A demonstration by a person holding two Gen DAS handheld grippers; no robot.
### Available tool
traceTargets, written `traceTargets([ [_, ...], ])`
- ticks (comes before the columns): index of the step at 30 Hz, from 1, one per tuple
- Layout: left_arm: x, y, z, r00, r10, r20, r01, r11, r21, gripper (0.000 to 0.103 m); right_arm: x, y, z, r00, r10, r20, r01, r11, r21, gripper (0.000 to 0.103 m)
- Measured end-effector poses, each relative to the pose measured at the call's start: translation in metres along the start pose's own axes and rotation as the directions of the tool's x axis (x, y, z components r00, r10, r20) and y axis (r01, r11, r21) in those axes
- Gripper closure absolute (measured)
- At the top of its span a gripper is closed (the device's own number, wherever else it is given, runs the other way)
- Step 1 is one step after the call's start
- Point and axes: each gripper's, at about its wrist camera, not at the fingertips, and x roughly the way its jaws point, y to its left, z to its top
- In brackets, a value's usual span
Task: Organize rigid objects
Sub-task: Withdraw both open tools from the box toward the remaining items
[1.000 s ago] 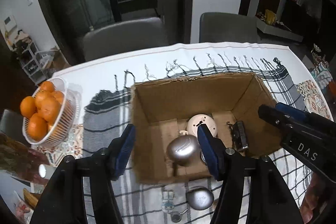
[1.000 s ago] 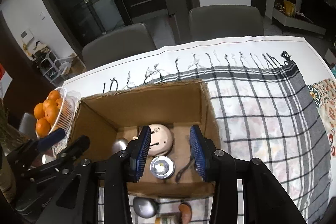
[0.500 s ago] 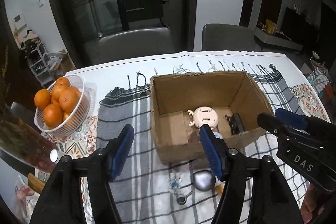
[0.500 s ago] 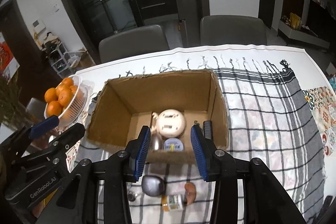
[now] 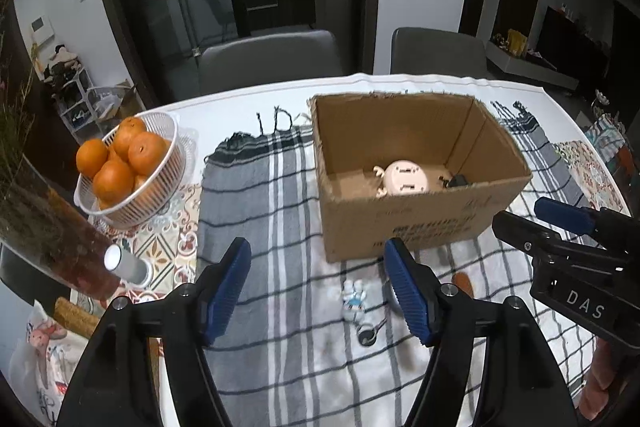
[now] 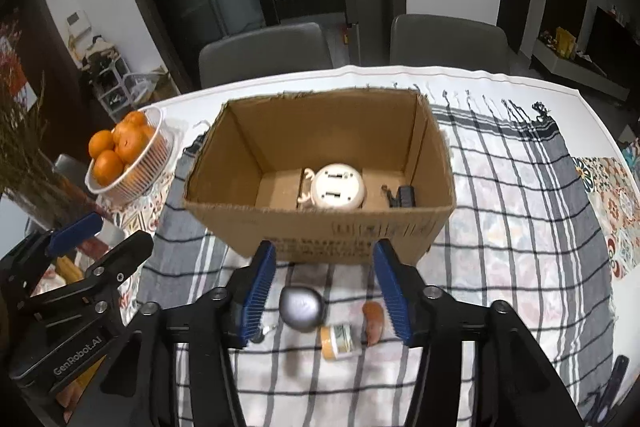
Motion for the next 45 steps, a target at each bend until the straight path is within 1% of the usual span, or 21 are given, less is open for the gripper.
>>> traceTargets([
  [8, 0.012, 0.006, -0.021, 0.998, -0.008, -0.056, 0.009, 1.0, 0.01, 0.031, 0.007, 0.01, -0.021, 0.999, -0.015, -0.048, 0.015, 1.0, -0.009, 0.046],
  [15, 0.035, 0.004, -0.038, 0.991, -0.028, -0.134, 0.031, 0.999, 0.025, 0.031, 0.02, 0.013, -0.039, 0.995, -0.025, -0.097, 0.024, 1.0, -0.01, 0.046],
  [20, 0.051, -0.001, -0.047, 0.983, -0.046, -0.176, 0.053, 0.998, 0.037, 0.031, 0.032, 0.009, -0.051, 0.989, -0.029, -0.144, 0.029, 1.0, -0.002, 0.046],
  [25, 0.061, -0.004, -0.052, 0.977, -0.051, -0.207, 0.063, 0.997, 0.052, 0.031, 0.042, 0.005, -0.058, 0.983, -0.037, -0.181, 0.038, 0.999, 0.004, 0.046],
  [30, 0.071, -0.008, -0.055, 0.971, -0.049, -0.232, 0.066, 0.996, 0.064, 0.031, 0.055, -0.001, -0.066, 0.972, -0.022, -0.232, 0.029, 0.999, 0.026, 0.046],
  [37, 0.091, -0.014, -0.06, 0.956, -0.072, -0.283, 0.092, 0.994, 0.06, 0.032, 0.07, -0.008, -0.072, 0.959, -0.026, -0.282, 0.04, 0.998, 0.043, 0.046],
  [39, 0.097, -0.015, -0.06, 0.952, -0.075, -0.295, 0.094, 0.994, 0.05, 0.037, 0.074, -0.01, -0.075, 0.955, -0.025, -0.294, 0.041, 0.998, 0.049, 0.046],
  [45, 0.109, -0.019, -0.059, 0.944, -0.081, -0.32, 0.096, 0.995, 0.032, 0.039, 0.085, -0.013, -0.078, 0.946, -0.019, -0.322, 0.041, 0.997, 0.064, 0.046],
])
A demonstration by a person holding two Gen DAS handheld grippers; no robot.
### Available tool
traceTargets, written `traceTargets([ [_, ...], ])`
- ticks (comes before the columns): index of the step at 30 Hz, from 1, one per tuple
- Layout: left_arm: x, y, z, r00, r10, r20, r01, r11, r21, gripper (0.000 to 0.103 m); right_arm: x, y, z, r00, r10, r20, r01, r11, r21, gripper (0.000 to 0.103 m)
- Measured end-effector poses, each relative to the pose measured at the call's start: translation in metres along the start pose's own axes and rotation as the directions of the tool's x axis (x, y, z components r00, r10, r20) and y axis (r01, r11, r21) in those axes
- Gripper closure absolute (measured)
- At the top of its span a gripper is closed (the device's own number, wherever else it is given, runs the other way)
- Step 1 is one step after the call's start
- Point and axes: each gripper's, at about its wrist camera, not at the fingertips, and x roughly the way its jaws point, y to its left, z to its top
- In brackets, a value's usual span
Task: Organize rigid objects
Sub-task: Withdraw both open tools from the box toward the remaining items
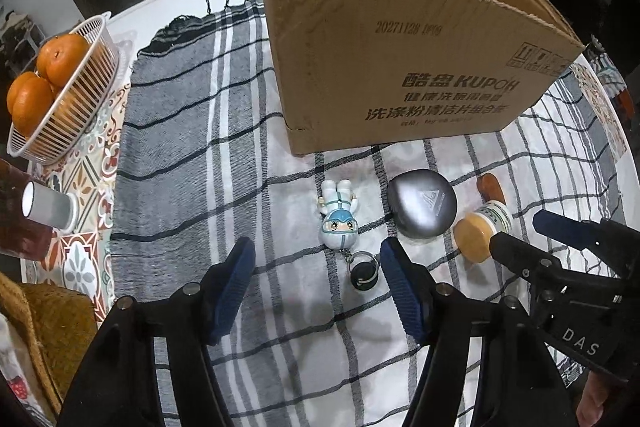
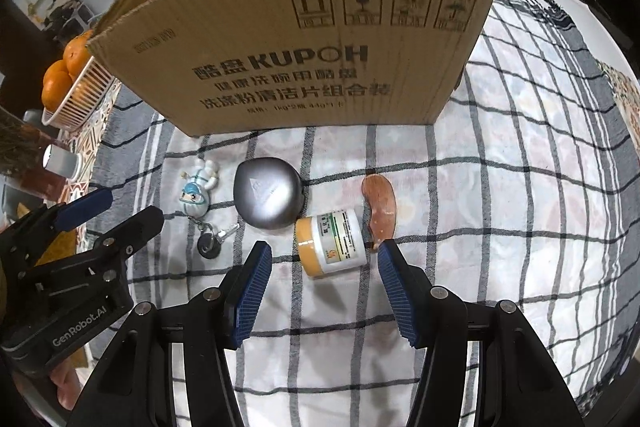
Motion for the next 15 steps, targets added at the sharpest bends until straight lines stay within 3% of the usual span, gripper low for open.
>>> traceTargets([
  [15, 0.031, -0.009, 0.009, 0.998, 0.01, -0.055, -0.011, 1.0, -0.022, 0.052, 0.025, -0.005, 0.001, 0.999, 0.008, -0.032, -0.007, 1.0, 0.026, 0.048],
])
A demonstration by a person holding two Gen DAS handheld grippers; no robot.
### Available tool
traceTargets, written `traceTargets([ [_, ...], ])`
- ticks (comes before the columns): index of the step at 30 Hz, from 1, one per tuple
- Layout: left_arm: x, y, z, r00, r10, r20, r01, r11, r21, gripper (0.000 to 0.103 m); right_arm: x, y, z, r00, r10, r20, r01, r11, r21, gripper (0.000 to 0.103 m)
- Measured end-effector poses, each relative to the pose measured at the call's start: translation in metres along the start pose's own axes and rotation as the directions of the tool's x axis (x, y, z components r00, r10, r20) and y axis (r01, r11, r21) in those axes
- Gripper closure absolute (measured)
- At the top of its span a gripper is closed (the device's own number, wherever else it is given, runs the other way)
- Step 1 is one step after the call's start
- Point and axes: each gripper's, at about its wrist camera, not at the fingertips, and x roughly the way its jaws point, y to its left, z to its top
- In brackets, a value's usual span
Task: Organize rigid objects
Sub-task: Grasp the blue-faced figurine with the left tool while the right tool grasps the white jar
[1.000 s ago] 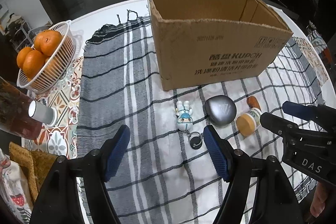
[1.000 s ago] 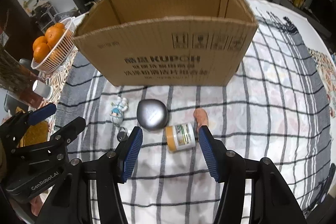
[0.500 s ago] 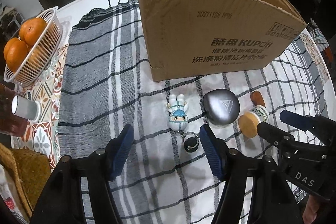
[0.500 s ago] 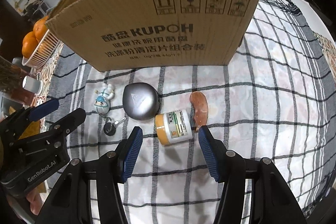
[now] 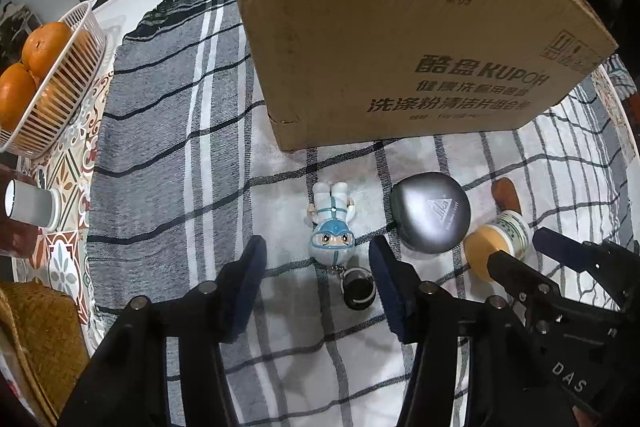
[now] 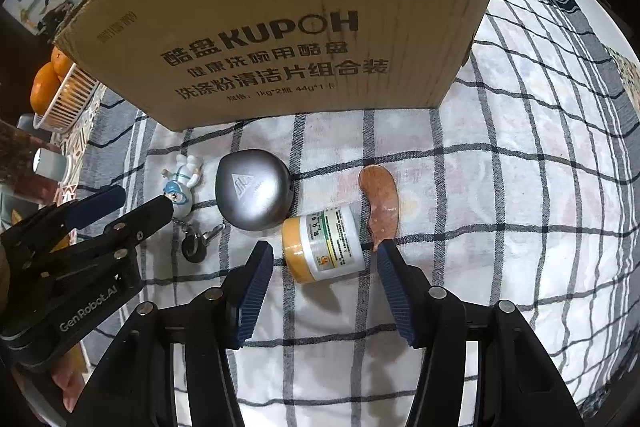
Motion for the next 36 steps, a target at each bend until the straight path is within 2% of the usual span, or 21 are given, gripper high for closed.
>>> traceTargets([
  [13, 0.031, -0.011, 0.006, 0.999, 0.025, -0.046, -0.025, 1.0, 0.002, 0.062, 0.016, 0.007, 0.002, 1.0, -0.016, -0.017, 0.016, 1.0, -0.009, 0.056],
  [17, 0.039, -0.009, 0.011, 0.998, 0.012, -0.058, -0.013, 1.0, -0.015, 0.075, 0.021, 0.01, 0.005, 1.0, -0.012, -0.013, 0.012, 1.0, -0.003, 0.057],
  [19, 0.04, -0.007, 0.012, 0.999, 0.012, -0.052, -0.012, 1.0, -0.015, 0.076, 0.022, 0.01, 0.006, 1.0, -0.012, -0.01, 0.012, 1.0, 0.0, 0.058],
  [25, 0.037, -0.005, 0.009, 0.999, -0.012, -0.048, 0.011, 1.0, -0.02, 0.076, 0.021, 0.006, 0.007, 1.0, 0.005, -0.001, -0.005, 1.0, 0.013, 0.058],
  [36, 0.001, -0.003, -0.01, 1.0, -0.006, 0.022, 0.006, 1.0, -0.022, 0.076, 0.003, -0.014, -0.001, 0.999, 0.037, 0.034, -0.038, 0.999, 0.034, 0.059],
])
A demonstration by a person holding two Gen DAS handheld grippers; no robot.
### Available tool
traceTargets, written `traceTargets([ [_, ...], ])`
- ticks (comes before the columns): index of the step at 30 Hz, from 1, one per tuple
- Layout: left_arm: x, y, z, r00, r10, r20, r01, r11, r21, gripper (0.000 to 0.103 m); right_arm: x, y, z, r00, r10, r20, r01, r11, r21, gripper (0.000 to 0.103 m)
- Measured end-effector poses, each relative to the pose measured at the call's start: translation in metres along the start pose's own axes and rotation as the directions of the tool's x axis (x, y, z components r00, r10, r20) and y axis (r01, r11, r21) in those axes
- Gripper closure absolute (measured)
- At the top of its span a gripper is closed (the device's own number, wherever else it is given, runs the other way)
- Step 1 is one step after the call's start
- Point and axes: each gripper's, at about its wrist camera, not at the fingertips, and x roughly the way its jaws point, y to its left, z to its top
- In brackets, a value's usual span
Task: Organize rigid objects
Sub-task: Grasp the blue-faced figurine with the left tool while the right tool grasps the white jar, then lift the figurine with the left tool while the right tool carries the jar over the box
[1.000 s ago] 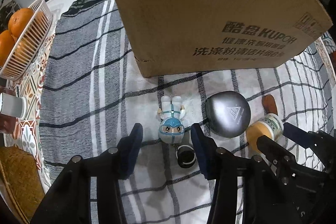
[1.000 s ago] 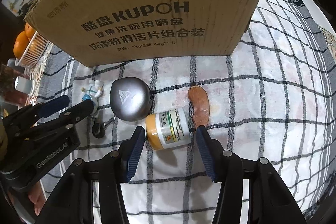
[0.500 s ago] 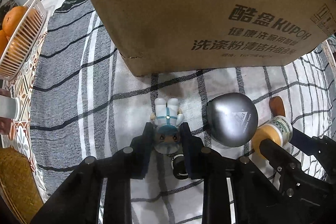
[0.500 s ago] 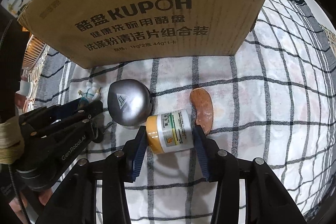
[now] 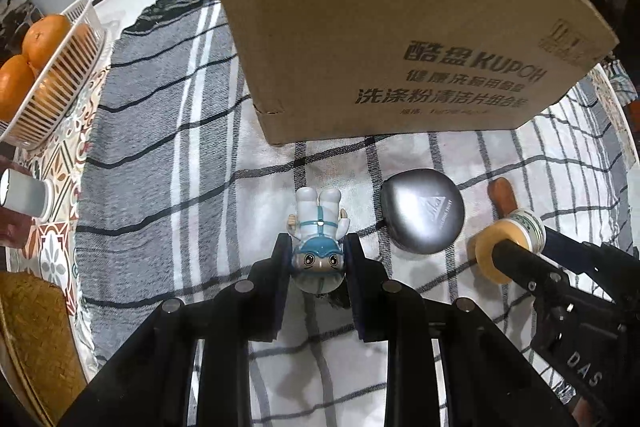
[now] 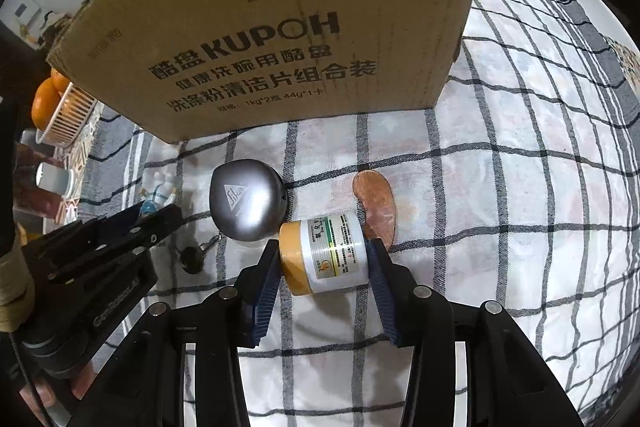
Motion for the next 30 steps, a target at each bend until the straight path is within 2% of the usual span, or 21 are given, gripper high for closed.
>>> traceTargets([
  [16, -0.049, -0.005, -0.013, 0.993, -0.025, 0.119, 0.028, 0.999, -0.025, 0.076, -0.05, 0.003, -0.006, 0.994, 0.033, 0.104, -0.03, 0.999, -0.032, 0.059],
  [30, -0.094, -0.007, -0.008, 0.975, -0.043, 0.218, 0.051, 0.998, -0.029, 0.076, -0.092, 0.02, -0.002, 0.976, 0.063, 0.209, -0.046, 0.995, -0.083, 0.06],
])
